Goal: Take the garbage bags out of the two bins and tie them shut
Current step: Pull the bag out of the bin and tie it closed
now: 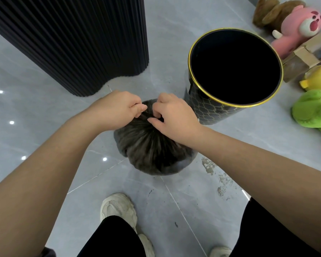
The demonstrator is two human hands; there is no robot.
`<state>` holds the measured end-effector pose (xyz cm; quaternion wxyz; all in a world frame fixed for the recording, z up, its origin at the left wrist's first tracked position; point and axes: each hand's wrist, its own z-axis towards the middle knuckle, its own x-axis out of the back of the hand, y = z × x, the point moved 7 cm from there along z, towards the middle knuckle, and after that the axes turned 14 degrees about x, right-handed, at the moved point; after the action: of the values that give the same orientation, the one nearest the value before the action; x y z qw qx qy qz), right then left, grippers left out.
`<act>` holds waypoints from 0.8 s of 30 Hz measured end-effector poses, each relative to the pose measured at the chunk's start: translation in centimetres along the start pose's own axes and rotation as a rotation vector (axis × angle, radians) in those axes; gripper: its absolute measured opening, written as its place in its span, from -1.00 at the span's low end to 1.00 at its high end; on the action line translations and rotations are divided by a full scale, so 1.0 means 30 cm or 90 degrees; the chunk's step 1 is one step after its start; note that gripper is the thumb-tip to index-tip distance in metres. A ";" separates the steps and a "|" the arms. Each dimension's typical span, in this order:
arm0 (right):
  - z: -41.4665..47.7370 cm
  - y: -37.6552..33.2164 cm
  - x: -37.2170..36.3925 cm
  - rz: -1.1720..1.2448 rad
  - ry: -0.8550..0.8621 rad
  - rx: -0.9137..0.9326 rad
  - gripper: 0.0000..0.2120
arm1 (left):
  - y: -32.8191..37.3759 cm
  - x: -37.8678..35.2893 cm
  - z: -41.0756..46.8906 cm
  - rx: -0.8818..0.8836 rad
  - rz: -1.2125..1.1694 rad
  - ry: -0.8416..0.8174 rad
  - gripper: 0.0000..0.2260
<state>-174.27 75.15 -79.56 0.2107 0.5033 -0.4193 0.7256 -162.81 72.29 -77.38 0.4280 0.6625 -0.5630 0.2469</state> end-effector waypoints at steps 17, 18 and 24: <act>-0.003 0.028 -0.025 0.046 -0.036 -0.029 -0.79 | 0.003 -0.016 0.005 0.000 0.001 -0.002 -0.68; -0.003 0.029 -0.028 0.063 -0.041 -0.041 -0.80 | 0.000 -0.016 0.005 0.000 -0.001 -0.002 -0.68; 0.003 0.012 -0.032 0.051 -0.064 -0.026 -0.82 | -0.022 -0.013 -0.001 0.005 -0.022 -0.012 -0.68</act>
<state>-174.09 74.99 -80.55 0.1703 0.5173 -0.4639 0.6987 -162.28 72.52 -77.87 0.4245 0.6762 -0.5542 0.2354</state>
